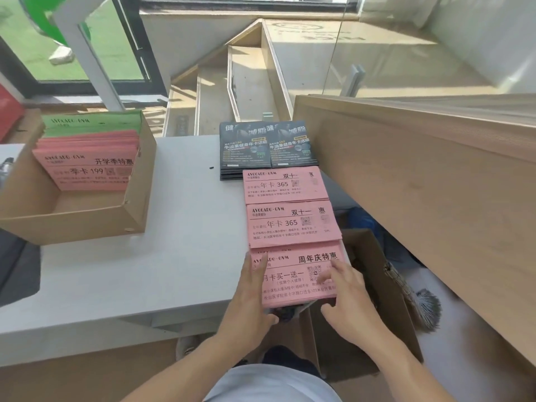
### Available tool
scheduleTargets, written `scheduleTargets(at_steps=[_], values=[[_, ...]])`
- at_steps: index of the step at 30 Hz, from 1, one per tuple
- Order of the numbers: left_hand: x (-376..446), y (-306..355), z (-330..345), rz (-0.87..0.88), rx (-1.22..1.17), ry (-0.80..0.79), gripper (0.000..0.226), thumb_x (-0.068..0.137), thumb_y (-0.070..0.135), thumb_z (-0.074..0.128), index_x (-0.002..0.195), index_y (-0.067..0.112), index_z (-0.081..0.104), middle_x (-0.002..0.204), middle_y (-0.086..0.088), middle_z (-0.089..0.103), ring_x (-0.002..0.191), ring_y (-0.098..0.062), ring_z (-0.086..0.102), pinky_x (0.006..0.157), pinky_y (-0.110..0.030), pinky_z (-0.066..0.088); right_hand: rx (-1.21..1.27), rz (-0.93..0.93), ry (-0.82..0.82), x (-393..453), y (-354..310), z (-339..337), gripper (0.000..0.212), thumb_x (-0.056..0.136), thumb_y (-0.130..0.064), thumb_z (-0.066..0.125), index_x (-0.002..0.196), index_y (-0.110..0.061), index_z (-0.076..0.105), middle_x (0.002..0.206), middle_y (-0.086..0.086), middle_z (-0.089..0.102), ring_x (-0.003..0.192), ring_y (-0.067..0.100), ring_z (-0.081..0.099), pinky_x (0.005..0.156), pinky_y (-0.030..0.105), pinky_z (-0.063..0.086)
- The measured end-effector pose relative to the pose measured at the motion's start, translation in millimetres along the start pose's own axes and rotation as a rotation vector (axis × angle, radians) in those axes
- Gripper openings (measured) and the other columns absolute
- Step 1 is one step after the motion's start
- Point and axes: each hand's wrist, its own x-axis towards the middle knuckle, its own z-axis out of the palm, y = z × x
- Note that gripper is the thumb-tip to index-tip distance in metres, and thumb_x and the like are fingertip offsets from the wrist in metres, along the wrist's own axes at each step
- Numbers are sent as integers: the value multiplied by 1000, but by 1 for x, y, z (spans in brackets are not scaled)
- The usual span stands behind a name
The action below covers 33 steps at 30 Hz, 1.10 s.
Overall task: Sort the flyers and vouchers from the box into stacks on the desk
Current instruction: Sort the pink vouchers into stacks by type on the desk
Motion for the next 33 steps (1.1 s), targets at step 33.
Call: scheduleTargets(at_steps=[33], values=[[-10,-40,-79,21,-122,497,58,97,10,63,147,30,44,159,23,31,148,1,25,120,-35,31,-3,-306,46,51,-135,33,47,97,-50,57,141,-36,48,140,-16,49,131,4,41,111,27,33]])
